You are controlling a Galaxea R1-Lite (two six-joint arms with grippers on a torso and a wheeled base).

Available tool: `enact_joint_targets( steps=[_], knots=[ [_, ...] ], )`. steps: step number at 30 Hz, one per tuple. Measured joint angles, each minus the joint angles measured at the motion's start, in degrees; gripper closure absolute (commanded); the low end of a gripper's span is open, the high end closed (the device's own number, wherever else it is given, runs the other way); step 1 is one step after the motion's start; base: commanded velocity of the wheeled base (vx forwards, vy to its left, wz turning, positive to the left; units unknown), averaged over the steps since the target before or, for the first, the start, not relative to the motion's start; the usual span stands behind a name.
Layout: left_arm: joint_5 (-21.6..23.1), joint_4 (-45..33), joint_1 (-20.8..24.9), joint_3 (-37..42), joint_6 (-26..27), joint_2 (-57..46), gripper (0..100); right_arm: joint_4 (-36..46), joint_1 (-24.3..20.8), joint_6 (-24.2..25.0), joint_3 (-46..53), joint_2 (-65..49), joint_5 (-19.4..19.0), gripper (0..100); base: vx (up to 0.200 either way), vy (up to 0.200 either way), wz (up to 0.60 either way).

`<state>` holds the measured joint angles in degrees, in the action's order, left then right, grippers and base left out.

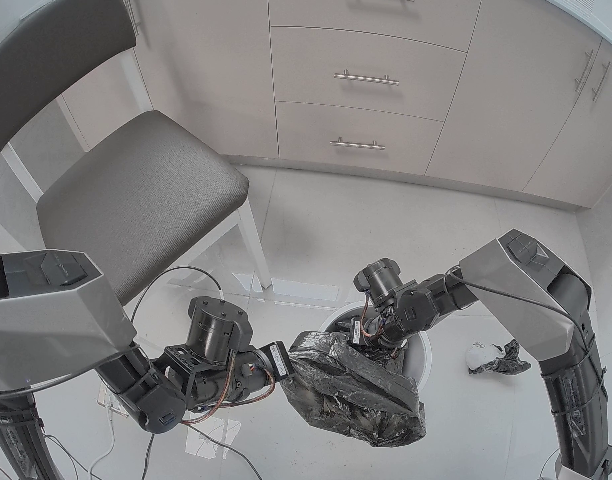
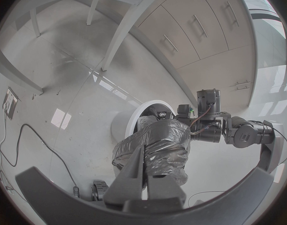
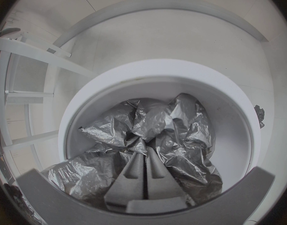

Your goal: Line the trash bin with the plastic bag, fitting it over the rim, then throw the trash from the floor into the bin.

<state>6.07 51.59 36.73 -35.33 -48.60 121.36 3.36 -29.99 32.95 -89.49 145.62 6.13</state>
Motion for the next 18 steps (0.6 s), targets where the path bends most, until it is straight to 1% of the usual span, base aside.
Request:
enact_joint_targets(
  steps=[2,3,10,18],
  knots=[
    [0.0,0.0,0.0,0.0,0.0,0.0,100,0.1,0.1,-0.5,-0.2,0.1,0.0,100,0.0,0.0,0.0],
    [0.0,0.0,0.0,0.0,0.0,0.0,100,0.1,0.1,-0.7,-0.3,0.1,0.0,0,0.0,0.0,0.0],
    [0.0,0.0,0.0,0.0,0.0,0.1,100,0.2,0.5,-1.1,-0.4,0.5,0.0,0,0.0,0.0,0.0],
    [0.0,0.0,0.0,0.0,0.0,0.1,100,0.5,0.7,-0.1,0.4,-1.6,-0.1,0,0.0,0.0,0.0]
  ],
)
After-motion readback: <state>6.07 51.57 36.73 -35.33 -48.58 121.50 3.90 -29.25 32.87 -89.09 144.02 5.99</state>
